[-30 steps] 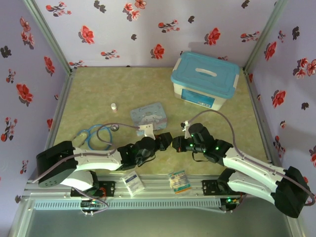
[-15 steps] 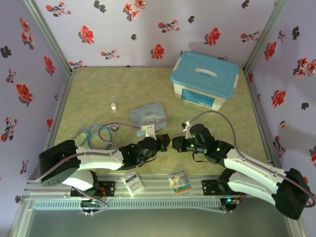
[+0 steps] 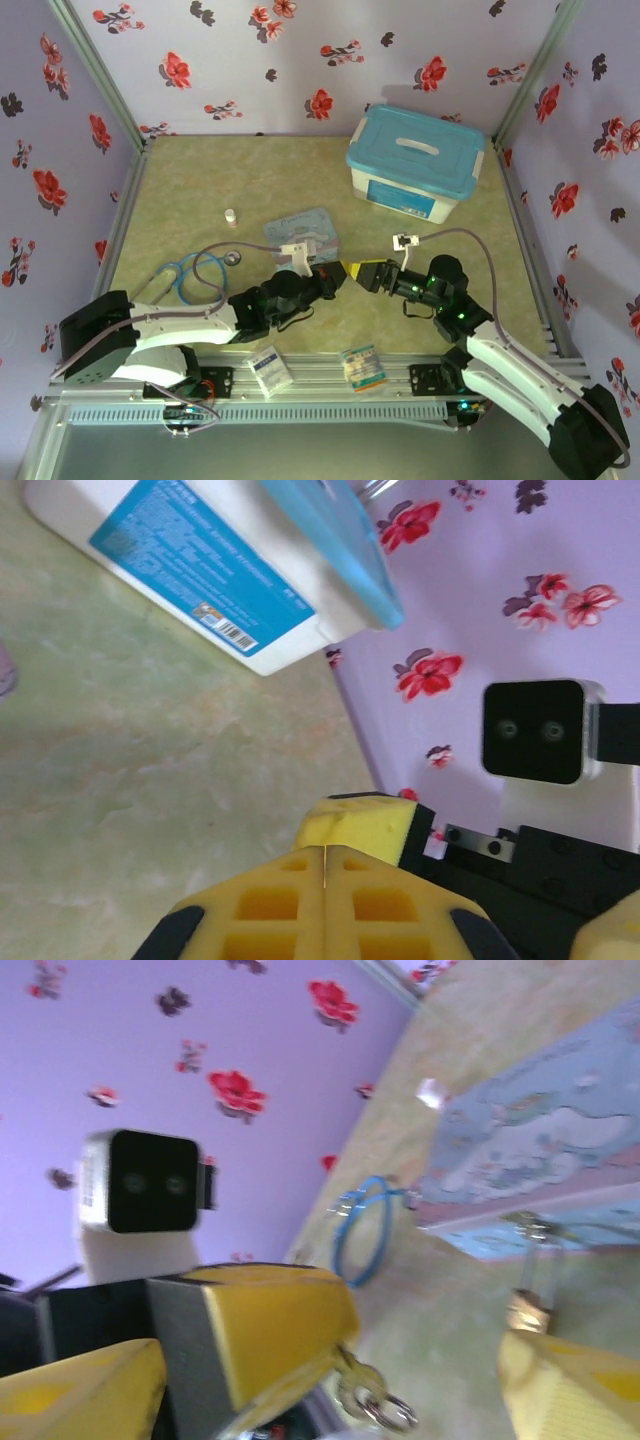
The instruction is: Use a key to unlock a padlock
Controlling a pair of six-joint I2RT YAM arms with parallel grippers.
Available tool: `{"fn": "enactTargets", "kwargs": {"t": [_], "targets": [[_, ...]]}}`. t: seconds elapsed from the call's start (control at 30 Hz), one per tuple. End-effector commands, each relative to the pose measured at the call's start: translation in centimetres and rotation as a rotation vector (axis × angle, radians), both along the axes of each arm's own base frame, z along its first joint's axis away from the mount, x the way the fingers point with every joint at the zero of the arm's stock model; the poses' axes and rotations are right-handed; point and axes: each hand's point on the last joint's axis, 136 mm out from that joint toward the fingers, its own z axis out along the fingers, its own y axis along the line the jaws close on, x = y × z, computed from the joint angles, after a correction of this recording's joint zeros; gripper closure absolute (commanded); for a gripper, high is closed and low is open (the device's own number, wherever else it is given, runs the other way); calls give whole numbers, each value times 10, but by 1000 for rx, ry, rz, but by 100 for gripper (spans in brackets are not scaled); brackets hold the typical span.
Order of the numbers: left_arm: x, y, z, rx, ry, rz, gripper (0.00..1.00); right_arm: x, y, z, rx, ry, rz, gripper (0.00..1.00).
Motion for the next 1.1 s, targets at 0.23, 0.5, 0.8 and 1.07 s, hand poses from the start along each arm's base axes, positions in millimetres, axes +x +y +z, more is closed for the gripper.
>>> {"fn": "enactTargets", "kwargs": {"t": [0.23,0.5,0.8,1.07], "targets": [[0,5,24,-149,-15,-10,100,-15,6,13,105,-42,98,34],[5,7,33,-156,-47,-2,100,-18,7,12,120,-37,112,45],[2,0,36,-210,-26,-34,100,-16,8,10,145,-35,94,47],[1,-1,32,-213,-18,-37,100,-18,13,15,179,-49,118,61]]}}
